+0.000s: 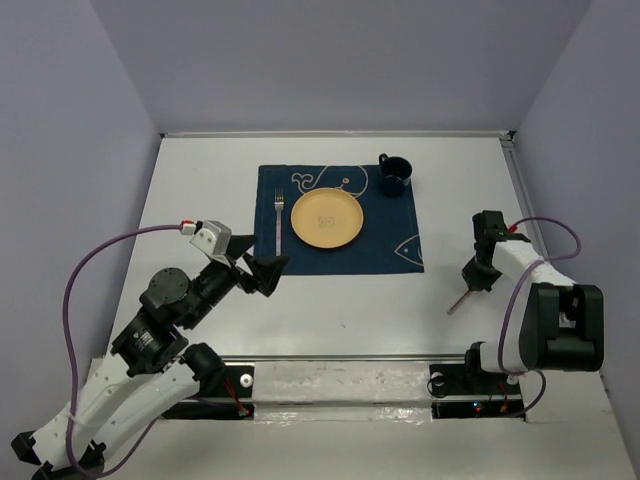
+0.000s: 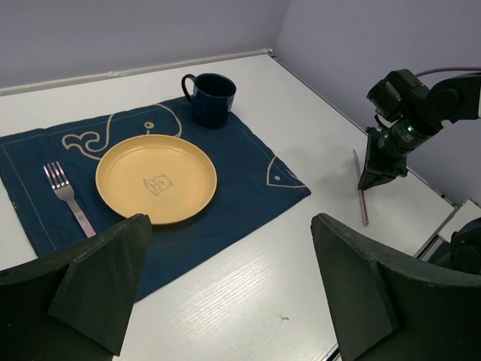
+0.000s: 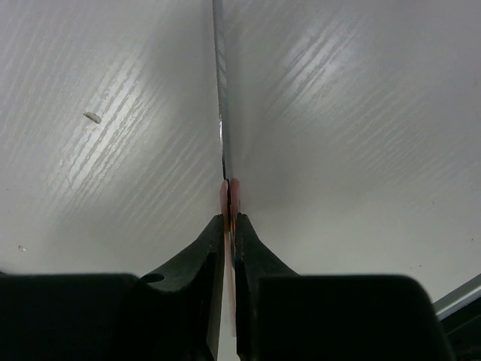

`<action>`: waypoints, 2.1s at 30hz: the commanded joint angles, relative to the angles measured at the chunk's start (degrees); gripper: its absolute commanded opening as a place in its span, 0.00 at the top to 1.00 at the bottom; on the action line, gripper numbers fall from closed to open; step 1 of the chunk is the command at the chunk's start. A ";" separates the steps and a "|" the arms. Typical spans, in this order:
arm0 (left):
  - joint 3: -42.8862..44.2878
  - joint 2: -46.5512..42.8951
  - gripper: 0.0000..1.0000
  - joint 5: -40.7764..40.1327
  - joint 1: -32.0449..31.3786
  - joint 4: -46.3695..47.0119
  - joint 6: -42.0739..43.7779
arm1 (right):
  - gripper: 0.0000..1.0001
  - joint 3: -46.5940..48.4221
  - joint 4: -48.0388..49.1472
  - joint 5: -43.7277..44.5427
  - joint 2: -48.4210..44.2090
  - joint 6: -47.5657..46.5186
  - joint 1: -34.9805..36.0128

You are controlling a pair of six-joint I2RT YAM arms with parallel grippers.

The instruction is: Set the dinner table for one person

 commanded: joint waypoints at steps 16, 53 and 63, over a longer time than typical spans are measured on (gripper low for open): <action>0.46 2.07 0.01 0.37 0.59 1.75 0.96 | 0.62 24.16 -6.00 15.05 26.09 -9.30 14.91; 0.20 3.13 0.01 1.95 0.50 2.19 0.79 | 1.00 9.83 3.58 6.35 10.44 -5.87 10.08; 0.29 3.39 0.01 1.95 0.50 2.28 0.70 | 1.00 7.99 3.76 7.93 7.81 -6.84 7.36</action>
